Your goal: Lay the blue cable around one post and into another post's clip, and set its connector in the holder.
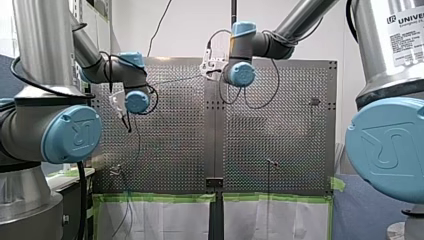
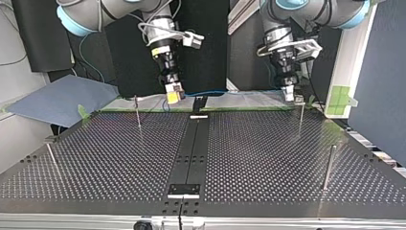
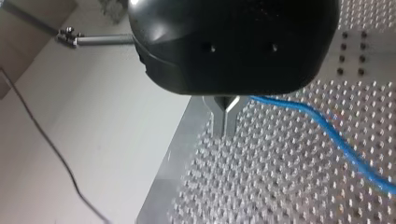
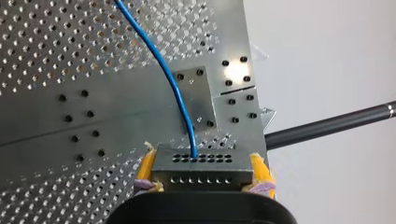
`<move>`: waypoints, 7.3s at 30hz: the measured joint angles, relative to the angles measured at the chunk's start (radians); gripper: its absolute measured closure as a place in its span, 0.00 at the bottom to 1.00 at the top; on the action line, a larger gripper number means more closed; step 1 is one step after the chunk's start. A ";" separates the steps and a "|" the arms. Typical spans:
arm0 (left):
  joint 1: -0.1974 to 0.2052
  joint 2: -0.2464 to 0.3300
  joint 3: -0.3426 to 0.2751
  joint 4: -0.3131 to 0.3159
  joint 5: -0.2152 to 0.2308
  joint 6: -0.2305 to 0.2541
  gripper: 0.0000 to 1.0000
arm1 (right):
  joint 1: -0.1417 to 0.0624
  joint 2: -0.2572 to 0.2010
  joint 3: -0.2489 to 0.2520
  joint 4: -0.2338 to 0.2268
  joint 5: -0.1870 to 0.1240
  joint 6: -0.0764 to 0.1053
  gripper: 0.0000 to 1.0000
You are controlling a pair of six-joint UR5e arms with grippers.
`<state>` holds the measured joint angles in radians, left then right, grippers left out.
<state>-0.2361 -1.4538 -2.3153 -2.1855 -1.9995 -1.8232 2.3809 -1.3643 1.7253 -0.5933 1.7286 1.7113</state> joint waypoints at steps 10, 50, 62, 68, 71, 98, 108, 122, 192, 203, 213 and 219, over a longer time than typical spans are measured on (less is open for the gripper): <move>0.089 0.012 0.040 -0.045 -0.022 -0.018 0.99 | 0.014 0.004 -0.040 0.042 -0.020 -0.028 1.00; 0.258 0.054 0.280 -0.193 0.065 -0.081 0.99 | 0.051 0.058 -0.218 0.068 -0.034 -0.029 1.00; 0.354 0.065 0.316 -0.196 0.166 -0.177 0.99 | 0.054 0.063 -0.250 0.065 -0.041 -0.027 1.00; 0.408 0.064 0.325 -0.186 0.220 -0.231 0.99 | 0.057 0.082 -0.274 0.071 -0.042 -0.029 1.00; 0.433 0.051 0.342 -0.177 0.246 -0.257 0.99 | 0.058 0.088 -0.280 0.076 -0.043 -0.031 1.00; 0.524 -0.047 0.402 -0.103 0.457 -0.397 0.99 | 0.043 0.180 -0.361 0.080 -0.044 -0.015 1.00; 0.519 -0.098 0.414 -0.095 0.548 -0.386 0.99 | 0.016 0.193 -0.362 0.056 -0.053 -0.007 1.00; 0.549 -0.145 0.438 -0.078 0.571 -0.403 0.99 | -0.006 0.204 -0.363 0.044 -0.081 0.001 1.00; 0.506 -0.322 0.437 -0.077 0.632 -0.357 0.99 | -0.059 0.368 -0.221 0.038 -0.047 -0.013 1.00; 0.498 -0.322 0.437 -0.083 0.631 -0.358 0.99 | -0.060 0.368 -0.121 -0.051 -0.004 -0.041 1.00; 0.491 -0.322 0.437 -0.082 0.632 -0.358 0.99 | -0.076 0.368 -0.037 -0.134 0.066 -0.020 1.00; 0.490 -0.322 0.437 -0.082 0.633 -0.359 0.99 | -0.081 0.369 0.013 -0.184 0.115 -0.021 1.00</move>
<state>0.2543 -1.7757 -1.8780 -2.2676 -1.3666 -2.1825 2.2995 -0.9951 1.7379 -0.7778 1.8435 1.6900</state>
